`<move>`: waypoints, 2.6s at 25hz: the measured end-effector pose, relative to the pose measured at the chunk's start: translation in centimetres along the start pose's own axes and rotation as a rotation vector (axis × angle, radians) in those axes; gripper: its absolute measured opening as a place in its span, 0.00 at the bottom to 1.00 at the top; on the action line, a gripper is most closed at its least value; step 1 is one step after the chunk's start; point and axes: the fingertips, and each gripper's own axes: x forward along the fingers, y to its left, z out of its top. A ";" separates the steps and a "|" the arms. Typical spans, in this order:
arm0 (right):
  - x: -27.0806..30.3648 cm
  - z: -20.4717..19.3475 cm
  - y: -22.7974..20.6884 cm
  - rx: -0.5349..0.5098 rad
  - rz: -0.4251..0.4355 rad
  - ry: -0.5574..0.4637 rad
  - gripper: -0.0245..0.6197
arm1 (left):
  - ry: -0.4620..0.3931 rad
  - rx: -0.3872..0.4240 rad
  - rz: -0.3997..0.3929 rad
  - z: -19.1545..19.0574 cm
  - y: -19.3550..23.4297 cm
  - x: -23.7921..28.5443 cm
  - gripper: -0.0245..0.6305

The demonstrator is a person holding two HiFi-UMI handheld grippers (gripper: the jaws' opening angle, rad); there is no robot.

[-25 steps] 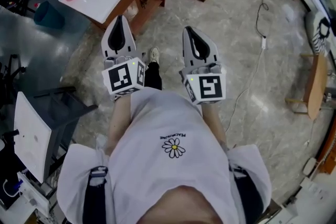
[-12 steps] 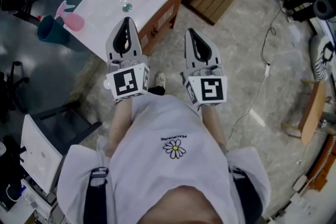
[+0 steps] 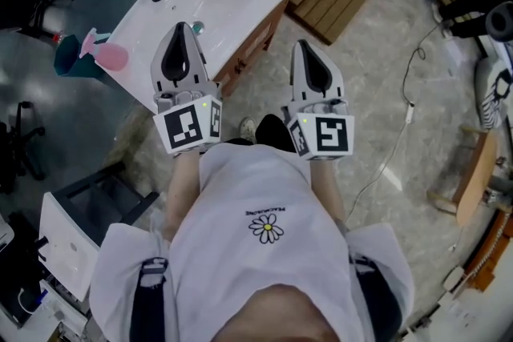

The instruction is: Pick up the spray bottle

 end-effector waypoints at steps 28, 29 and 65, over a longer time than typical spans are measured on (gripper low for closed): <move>18.9 0.8 7.4 0.000 0.711 -0.006 0.08 | 0.046 0.107 0.578 -0.9 8.9 3.4 0.07; 19.3 0.7 7.9 0.003 0.743 -0.007 0.08 | 0.048 0.121 0.606 -0.9 9.1 3.1 0.07; 18.5 2.3 24.1 0.081 1.079 -0.051 0.09 | 0.004 0.223 0.893 4.0 16.8 -9.2 0.07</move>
